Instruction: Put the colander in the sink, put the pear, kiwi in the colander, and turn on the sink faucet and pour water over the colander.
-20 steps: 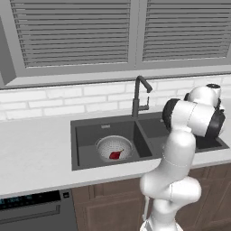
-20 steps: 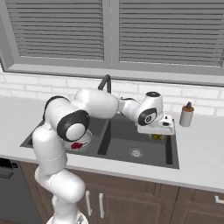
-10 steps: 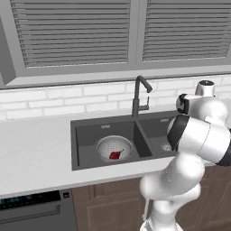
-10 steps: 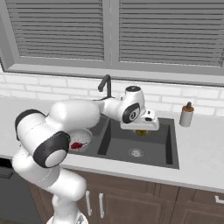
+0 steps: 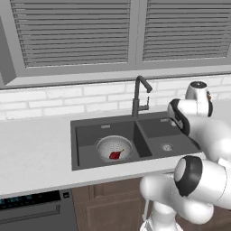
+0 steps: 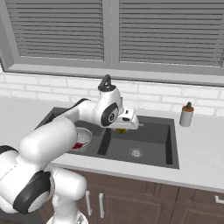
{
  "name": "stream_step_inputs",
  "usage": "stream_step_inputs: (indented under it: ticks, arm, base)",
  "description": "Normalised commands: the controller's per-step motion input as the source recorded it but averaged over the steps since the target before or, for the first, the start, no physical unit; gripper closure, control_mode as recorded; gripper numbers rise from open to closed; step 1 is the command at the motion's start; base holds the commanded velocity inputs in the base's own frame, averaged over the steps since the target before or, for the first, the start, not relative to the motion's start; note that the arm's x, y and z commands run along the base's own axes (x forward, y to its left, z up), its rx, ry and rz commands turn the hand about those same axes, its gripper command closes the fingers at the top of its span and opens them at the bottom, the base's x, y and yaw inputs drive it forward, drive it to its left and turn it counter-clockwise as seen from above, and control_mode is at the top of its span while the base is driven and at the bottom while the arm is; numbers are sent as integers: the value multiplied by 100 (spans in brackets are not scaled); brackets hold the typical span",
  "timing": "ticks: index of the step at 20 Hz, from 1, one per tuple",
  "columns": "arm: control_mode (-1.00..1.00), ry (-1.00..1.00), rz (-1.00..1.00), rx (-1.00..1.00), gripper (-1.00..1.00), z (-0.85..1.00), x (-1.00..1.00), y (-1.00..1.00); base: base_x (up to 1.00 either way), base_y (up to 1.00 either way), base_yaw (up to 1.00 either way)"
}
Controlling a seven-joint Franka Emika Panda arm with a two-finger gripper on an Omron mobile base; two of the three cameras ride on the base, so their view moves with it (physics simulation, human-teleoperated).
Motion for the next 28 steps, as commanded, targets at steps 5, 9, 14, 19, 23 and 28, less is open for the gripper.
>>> stream_step_inputs:
  ticks: [5,9,14,19,23,28]
  arm:
    - [-100,-10,-5,0,100,18,-43,84]
    - [-100,0,0,0,100,24,-18,91]
    - [-100,0,0,0,100,9,-2,96]
    - [-100,0,0,6,100,0,29,85]
    - [-100,7,0,19,100,-5,76,56]
    - [-100,25,0,22,100,-12,96,38]
  base:
    - [0,0,0]
    - [0,0,0]
    - [0,0,0]
    - [0,0,0]
    - [0,0,0]
    - [0,0,0]
